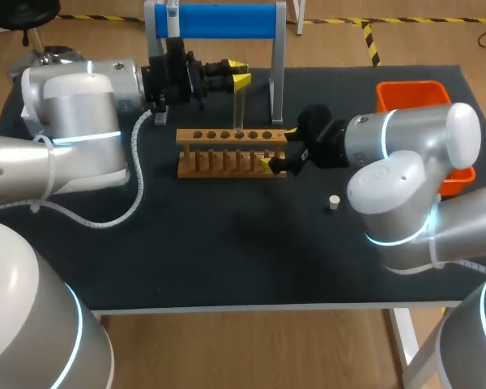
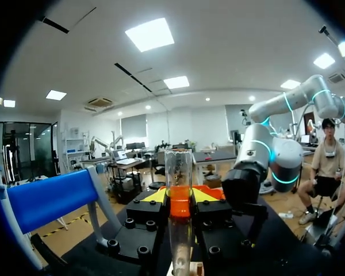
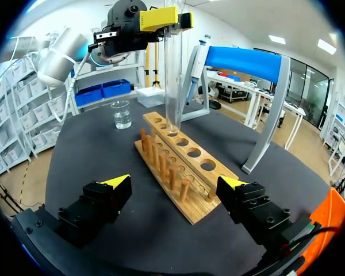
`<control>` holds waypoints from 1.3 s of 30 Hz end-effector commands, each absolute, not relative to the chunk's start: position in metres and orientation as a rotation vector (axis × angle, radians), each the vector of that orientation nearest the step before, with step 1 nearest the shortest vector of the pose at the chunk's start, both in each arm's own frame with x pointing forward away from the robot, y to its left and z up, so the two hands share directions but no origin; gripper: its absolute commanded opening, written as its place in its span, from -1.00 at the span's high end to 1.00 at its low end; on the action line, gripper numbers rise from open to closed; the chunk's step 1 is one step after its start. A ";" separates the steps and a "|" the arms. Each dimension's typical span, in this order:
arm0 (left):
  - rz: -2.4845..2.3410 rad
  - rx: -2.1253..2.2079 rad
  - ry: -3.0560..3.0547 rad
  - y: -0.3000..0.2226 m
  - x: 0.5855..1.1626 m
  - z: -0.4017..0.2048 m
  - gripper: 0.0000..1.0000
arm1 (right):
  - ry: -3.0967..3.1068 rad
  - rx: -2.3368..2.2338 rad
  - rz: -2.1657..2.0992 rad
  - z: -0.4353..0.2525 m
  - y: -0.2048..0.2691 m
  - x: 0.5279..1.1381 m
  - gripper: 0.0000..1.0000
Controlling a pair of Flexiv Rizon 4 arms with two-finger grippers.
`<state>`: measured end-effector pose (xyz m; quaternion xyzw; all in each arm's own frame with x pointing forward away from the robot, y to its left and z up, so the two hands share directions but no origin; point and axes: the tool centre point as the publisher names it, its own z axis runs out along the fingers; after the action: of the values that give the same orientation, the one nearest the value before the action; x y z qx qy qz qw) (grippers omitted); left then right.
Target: Invert the test tube, pick up the pipette, mount the tip to pipette, aspirate from beaker and dispense into the tube, eject the tip, return the pipette, and cap with the stopper.
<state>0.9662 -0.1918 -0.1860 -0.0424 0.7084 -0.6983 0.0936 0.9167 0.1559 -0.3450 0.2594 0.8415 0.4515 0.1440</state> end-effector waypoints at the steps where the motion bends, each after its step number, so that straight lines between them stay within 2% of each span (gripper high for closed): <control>1: -2.073 -0.134 2.093 -0.198 0.971 -0.191 1.00 | 2.426 0.748 1.302 -0.345 0.156 0.917 -1.00; 39: -2.087 -0.234 2.035 -0.195 0.987 -0.227 1.00 | 2.426 0.748 1.302 -0.345 0.156 0.917 -1.00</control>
<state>0.9860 -0.1933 -0.2236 -0.0784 0.6951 -0.7069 0.1048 0.9168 0.1562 -0.3456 0.2596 0.8410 0.4522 0.1447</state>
